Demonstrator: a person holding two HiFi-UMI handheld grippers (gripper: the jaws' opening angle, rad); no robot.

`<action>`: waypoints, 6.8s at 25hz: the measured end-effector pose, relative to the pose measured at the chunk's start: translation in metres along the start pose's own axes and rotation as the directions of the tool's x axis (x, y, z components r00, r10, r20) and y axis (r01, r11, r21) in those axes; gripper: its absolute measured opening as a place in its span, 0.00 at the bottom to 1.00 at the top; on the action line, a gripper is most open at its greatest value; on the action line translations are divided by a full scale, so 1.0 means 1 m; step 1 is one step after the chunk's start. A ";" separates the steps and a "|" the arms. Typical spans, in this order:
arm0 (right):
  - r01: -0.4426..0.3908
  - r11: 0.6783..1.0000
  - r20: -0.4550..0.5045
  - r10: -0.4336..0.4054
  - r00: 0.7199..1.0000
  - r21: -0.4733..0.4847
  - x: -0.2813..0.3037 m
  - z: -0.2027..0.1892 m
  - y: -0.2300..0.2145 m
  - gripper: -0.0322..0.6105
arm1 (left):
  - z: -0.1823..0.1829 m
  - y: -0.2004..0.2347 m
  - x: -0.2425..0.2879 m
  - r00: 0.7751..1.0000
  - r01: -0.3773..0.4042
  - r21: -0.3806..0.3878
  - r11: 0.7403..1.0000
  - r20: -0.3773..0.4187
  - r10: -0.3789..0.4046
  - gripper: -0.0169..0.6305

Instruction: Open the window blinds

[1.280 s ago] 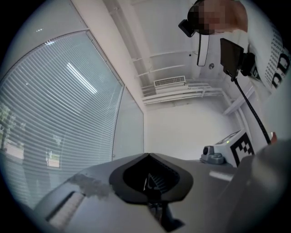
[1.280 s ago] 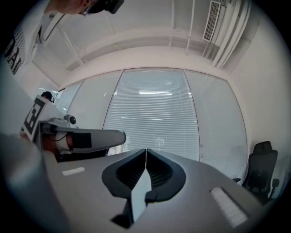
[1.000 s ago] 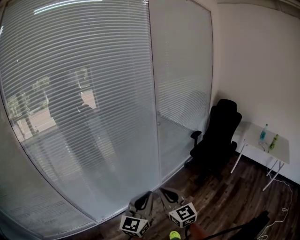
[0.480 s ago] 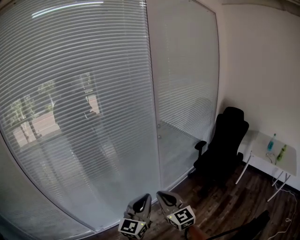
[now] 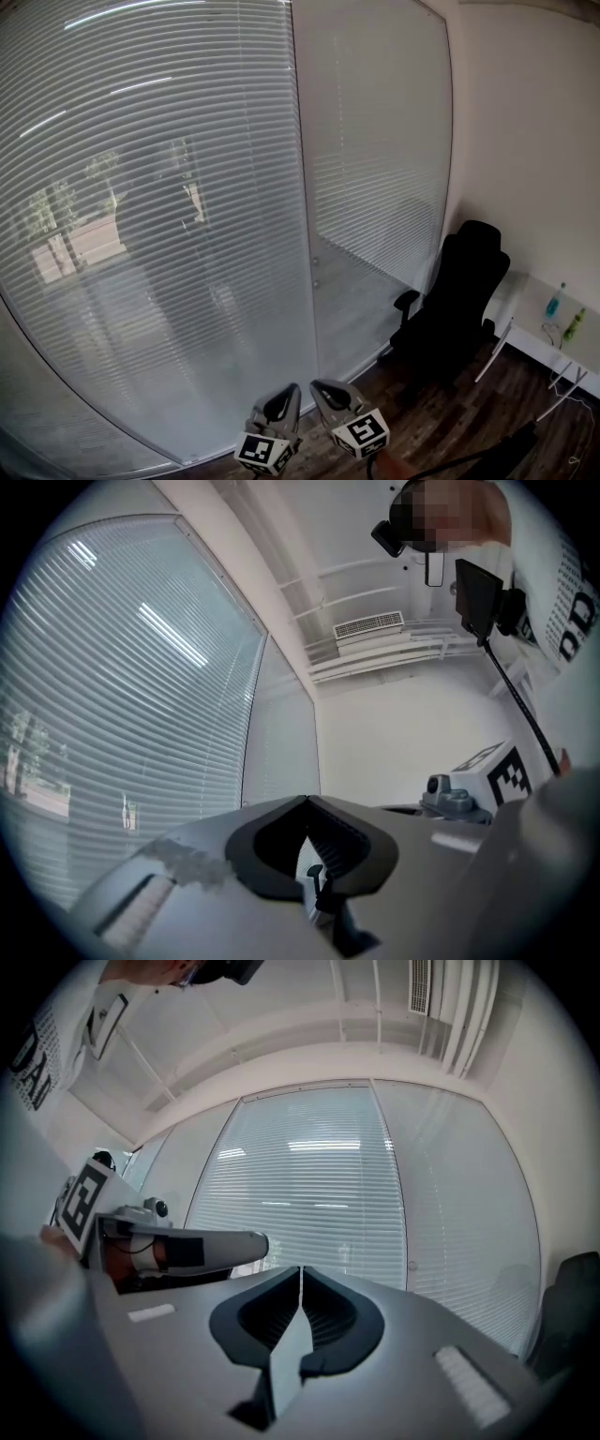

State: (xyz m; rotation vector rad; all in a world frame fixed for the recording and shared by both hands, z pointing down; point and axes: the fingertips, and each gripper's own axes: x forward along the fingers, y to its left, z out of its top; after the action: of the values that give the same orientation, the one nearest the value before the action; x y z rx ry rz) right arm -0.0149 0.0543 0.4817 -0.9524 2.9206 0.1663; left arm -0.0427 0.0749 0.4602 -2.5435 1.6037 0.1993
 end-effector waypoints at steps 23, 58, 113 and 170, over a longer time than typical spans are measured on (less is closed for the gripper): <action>0.010 1.000 -0.002 -0.010 1.000 -0.018 0.086 -0.013 -0.083 0.07 | -0.017 0.066 0.095 1.000 -0.005 -0.003 1.000 0.019 0.005 0.01; 0.082 0.993 -0.012 -0.084 0.996 -0.083 0.259 -0.034 -0.150 0.09 | -0.043 0.215 0.187 0.998 0.056 -0.042 0.998 0.033 -0.055 0.01; 0.127 0.971 -0.139 -0.157 0.978 -0.203 0.311 -0.070 -0.354 0.31 | -0.093 0.234 0.356 0.998 -0.059 -0.062 0.996 -0.012 0.059 0.01; 0.112 0.952 -0.161 -0.162 0.974 -0.285 0.321 -0.074 -0.353 0.26 | -0.094 0.243 0.357 1.000 -0.013 -0.076 0.997 -0.011 0.012 0.01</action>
State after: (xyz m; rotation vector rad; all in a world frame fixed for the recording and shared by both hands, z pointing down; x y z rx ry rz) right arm -0.0672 -0.4254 0.4958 -1.2705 3.0344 0.5137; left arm -0.1054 -0.3619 0.4792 -2.5951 1.6470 0.2525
